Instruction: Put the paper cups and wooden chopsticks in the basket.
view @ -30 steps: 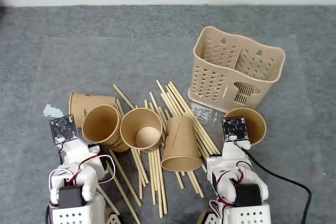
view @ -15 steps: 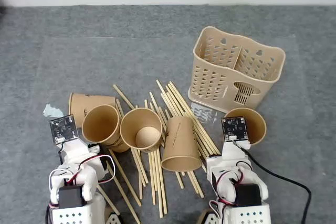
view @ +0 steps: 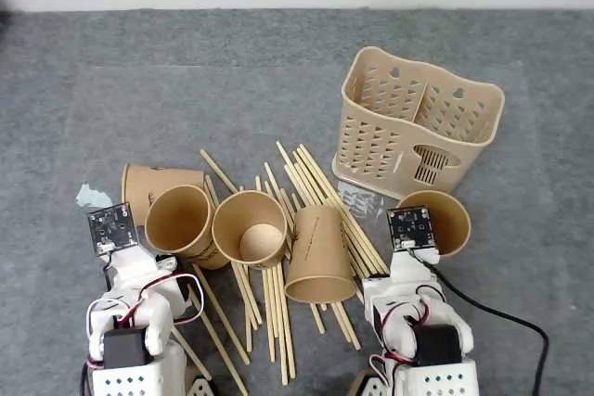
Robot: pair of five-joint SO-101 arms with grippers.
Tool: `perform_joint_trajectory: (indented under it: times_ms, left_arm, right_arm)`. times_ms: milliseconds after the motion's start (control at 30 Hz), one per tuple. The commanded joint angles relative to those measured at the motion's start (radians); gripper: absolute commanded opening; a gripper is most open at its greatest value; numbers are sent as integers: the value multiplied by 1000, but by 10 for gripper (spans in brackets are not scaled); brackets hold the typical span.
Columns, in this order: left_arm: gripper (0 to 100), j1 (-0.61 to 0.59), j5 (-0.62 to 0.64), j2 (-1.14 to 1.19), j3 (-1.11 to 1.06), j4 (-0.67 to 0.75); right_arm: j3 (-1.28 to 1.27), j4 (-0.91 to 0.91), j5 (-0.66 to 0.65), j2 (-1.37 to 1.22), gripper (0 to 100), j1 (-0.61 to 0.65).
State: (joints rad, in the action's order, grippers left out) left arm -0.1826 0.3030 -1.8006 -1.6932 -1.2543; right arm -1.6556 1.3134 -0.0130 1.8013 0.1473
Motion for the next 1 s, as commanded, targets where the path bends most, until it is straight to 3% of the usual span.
perform_joint_trajectory:
  times_ms: [0,200,400,533,700,867,967]
  left_arm:
    - [14,-5,11,-12,10,-2]
    - [14,-5,11,-12,10,-2]
    - [14,-5,11,-12,10,-2]
    - [14,-5,11,-12,10,-2]
    - [14,-5,11,-12,10,-2]
    - [14,-5,11,-12,10,-2]
    - [14,-5,11,-12,10,-2]
  right_arm:
    - [121,5,-112,13,9,-4]
    - [284,4,-341,13,9,-2]
    - [417,8,-258,13,9,-4]
    - [512,127,-239,13,9,19]
    - [496,165,-241,12,9,104]
    - [419,145,-242,10,9,295]
    - [414,128,-244,10,9,346]
